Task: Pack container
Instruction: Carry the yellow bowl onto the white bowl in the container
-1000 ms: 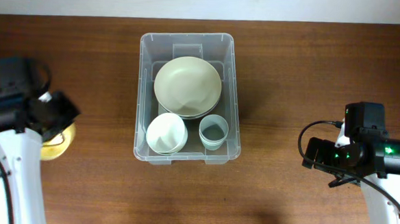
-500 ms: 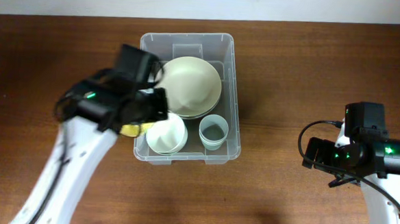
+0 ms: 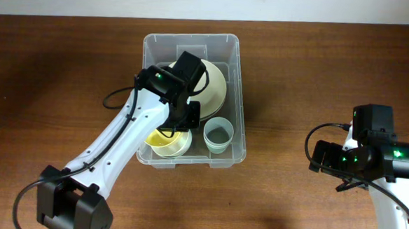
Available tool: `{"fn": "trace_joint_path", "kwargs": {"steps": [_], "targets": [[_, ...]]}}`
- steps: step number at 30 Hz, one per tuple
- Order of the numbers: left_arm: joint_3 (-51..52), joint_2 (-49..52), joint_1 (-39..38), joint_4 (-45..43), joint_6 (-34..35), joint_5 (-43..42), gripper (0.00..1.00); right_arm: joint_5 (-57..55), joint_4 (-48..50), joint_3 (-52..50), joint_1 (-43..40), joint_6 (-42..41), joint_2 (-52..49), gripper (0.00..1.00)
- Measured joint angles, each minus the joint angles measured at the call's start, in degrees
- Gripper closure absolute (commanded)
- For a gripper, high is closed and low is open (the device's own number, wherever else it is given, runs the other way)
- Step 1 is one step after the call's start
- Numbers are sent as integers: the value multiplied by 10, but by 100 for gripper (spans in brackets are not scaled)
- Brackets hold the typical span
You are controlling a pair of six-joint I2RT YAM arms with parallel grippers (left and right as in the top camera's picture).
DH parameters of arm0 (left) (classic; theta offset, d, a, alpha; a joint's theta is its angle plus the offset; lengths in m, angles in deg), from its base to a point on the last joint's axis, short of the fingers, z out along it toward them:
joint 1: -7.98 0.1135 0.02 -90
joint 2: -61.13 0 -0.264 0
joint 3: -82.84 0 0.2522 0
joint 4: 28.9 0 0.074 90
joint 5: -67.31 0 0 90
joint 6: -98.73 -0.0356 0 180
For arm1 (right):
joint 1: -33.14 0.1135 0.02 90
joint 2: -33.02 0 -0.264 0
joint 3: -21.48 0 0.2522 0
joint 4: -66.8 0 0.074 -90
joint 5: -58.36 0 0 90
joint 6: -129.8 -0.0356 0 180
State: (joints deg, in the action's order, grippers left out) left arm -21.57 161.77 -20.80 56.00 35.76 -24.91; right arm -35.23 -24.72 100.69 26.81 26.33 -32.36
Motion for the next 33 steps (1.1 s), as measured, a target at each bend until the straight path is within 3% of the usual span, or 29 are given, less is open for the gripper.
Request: {"fn": "trace_joint_path", "kwargs": {"steps": [2, 3, 4, 5, 7, 23, 27, 33], "targets": [[0, 0, 0, 0, 0, 0, 96, 0, 0, 0, 0, 0, 0, 1], [0, 0, 0, 0, 0, 0, 81, 0, 0, 0, 0, 0, 0, 1], [0, 0, 0, 0, -3, 0, 57, 0, 0, 0, 0, 0, 0, 1], [0, 0, 0, 0, -1, 0, 44, 0, 0, 0, 0, 0, 0, 1], [0, 0, 0, 0, -1, 0, 37, 0, 0, 0, 0, 0, 0, 1], [0, -1, 7, 7, 0, 8, 36, 1, 1, 0, 0, 0, 0, 1], [0, -20, 33, 5, 0, 42, 33, 17, 21, 0, 7, 3, 0, 1], [0, -99, 107, -38, -10, 90, 30, 14, 100, 25, 82, 5, -4, 2]]}}
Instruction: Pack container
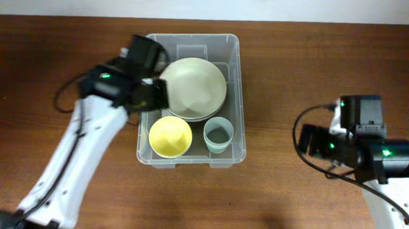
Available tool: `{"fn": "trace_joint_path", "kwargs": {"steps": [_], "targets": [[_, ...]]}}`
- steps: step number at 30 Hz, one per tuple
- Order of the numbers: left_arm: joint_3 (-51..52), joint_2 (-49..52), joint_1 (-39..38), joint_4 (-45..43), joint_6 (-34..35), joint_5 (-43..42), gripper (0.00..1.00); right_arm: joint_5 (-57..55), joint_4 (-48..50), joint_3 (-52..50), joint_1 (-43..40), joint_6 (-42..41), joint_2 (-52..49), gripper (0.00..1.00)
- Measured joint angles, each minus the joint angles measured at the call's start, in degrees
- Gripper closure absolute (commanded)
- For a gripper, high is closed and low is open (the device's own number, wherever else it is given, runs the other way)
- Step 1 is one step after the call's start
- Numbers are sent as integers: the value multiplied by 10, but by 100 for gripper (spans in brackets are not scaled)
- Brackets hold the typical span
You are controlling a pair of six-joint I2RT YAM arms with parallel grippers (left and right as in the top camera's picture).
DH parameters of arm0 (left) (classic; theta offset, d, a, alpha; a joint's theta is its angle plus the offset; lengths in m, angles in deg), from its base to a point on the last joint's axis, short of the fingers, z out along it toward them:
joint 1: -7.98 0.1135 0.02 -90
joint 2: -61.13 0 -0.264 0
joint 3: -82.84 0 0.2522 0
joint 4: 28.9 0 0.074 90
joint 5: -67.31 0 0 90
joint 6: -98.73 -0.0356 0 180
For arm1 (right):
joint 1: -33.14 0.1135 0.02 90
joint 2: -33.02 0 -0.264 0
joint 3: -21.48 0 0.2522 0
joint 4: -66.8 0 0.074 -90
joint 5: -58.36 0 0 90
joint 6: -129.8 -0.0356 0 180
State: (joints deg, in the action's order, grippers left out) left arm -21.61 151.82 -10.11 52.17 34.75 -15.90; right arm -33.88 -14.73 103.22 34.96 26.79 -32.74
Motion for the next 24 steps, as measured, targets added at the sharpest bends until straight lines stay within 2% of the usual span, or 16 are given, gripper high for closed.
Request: {"fn": "trace_joint_path", "kwargs": {"steps": [5, 6, 13, 17, 24], "targets": [[-1, -30, 84, -41, -49, 6, 27, -28, 134, 32, 61, 2, -32, 1], [-1, -30, 99, -51, -59, 7, 0, -32, 160, 33, 67, 4, -43, 1], [-1, -26, 171, -84, -102, 10, 0, -68, 324, 33, 78, 17, -138, 1], [-1, -25, 181, -85, -111, 8, 0, -95, 335, 33, 78, 23, -150, 1], [-1, -24, 181, -86, -203, -9, 0, -125, 302, 33, 78, 25, -123, 1]]}}
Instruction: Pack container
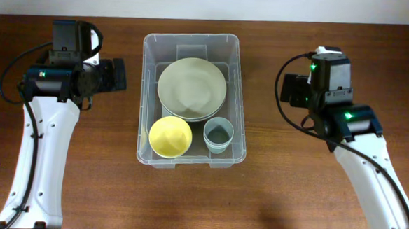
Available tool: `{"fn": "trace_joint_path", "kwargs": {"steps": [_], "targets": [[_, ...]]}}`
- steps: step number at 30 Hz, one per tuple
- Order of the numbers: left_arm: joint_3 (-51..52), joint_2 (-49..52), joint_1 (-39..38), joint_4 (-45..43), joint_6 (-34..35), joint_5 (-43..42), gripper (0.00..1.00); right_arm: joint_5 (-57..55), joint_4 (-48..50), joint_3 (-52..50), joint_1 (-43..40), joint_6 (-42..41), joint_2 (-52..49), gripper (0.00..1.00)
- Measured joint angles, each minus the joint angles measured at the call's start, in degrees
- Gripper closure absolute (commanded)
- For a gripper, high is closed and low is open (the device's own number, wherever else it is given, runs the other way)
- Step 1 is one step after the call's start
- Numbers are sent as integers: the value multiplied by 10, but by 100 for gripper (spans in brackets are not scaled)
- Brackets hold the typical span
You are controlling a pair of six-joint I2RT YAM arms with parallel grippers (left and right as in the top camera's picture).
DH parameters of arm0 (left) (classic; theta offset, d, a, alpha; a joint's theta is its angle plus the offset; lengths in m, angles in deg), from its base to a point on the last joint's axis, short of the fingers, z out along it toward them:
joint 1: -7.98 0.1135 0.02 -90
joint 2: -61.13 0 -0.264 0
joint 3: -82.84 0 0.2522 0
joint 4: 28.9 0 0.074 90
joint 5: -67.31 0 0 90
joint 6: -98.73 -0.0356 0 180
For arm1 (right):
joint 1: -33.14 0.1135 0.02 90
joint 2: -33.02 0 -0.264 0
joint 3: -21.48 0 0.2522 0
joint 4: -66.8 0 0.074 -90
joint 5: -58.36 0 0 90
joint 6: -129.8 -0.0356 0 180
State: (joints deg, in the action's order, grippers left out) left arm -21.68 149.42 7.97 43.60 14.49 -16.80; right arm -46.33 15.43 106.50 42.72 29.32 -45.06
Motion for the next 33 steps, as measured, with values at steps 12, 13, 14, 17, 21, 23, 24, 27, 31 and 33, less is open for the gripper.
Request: {"fn": "trace_joint_path", "kwargs": {"steps": [12, 13, 14, 17, 21, 23, 24, 27, 31, 33], "targets": [[113, -149, 0, -61, -47, -27, 0, -10, -35, -42, 0, -21, 228, 1], [129, -169, 0, -70, -47, -27, 0, -10, -37, -52, 0, -23, 242, 1], [162, -204, 0, -91, -50, -29, 0, -10, -35, -71, 0, -26, 267, 1], [245, -292, 0, -122, -61, -38, 0, -12, -39, -133, 0, -29, 332, 1], [348, -413, 1, -132, -67, -45, 0, -11, -62, -217, 0, -40, 420, 1], [382, -462, 0, -127, -66, -46, 0, -11, -81, -247, 0, -50, 455, 1], [394, -482, 0, -125, -66, -47, 0, -11, -90, -259, 0, -56, 472, 1], [422, -542, 0, -125, -66, -47, 0, -12, -99, -283, 0, -65, 513, 1], [434, -570, 0, -125, -66, -47, 0, -12, -100, -286, 0, -73, 530, 1], [434, -570, 0, -125, -66, -49, 0, -11, -100, -286, 0, -73, 530, 1]]}}
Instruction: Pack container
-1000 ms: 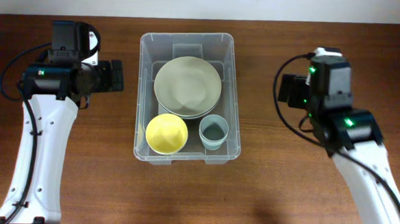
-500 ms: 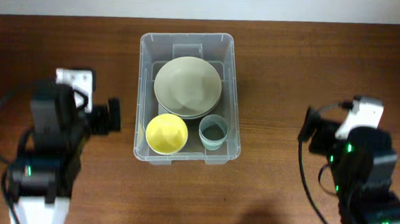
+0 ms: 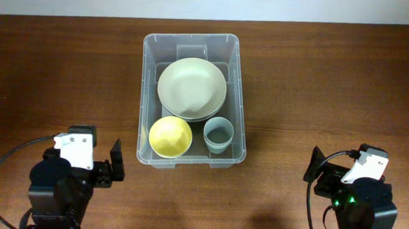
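A clear plastic container (image 3: 192, 37) stands at the table's middle. Inside it lies a stack of pale green plates (image 3: 192, 89) at the far end, with a yellow bowl (image 3: 170, 136) at the near left and a blue-grey cup (image 3: 218, 135) at the near right. My left gripper (image 3: 115, 167) is folded back near the front edge, left of the container and apart from it. My right gripper (image 3: 312, 169) sits at the front right, also clear of the container. Each shows edge-on, so the gap between its fingers is hidden.
The brown wooden table (image 3: 332, 86) runs to a white wall strip at the back. Both arm bases sit at the front corners with black cables looping beside them.
Both arms have drawn back from beside the container's far half to folded poses at the table's front corners. The container's contents have not moved.
My left gripper was down inside the container at the yellow bowl. Then it was at the container's left wall, with the bowl left upright inside. Then both arms stood out to the sides, and now they are folded at the front.
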Available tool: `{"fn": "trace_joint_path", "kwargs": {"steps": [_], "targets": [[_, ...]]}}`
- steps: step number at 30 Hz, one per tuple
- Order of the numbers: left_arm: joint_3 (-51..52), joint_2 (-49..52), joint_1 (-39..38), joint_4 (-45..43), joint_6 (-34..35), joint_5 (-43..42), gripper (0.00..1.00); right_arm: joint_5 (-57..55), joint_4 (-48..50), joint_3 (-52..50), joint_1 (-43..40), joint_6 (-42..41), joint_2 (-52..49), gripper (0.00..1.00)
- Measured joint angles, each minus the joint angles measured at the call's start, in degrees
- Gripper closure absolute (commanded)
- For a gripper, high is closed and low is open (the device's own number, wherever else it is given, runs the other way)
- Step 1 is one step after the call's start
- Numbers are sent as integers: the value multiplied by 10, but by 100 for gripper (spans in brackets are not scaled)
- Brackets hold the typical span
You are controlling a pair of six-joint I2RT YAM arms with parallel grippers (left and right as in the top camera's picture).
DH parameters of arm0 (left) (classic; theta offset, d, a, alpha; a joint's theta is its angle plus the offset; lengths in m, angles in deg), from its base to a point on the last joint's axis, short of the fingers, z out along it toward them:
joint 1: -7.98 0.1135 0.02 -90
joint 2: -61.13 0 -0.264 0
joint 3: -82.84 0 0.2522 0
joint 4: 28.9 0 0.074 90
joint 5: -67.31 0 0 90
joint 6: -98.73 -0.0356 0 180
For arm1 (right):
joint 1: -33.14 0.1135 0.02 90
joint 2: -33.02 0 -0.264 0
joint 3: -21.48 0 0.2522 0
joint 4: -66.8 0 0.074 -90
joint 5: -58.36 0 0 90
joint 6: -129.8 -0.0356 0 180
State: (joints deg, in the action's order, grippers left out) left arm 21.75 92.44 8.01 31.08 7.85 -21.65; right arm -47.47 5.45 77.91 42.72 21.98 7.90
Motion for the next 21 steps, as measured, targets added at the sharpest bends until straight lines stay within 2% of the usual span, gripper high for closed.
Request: {"fn": "trace_joint_path", "kwargs": {"steps": [21], "targets": [[1, 0, 0, 0, 0, -2, 0, -3, 9, -4, 0, 2, 3, 1]]}}
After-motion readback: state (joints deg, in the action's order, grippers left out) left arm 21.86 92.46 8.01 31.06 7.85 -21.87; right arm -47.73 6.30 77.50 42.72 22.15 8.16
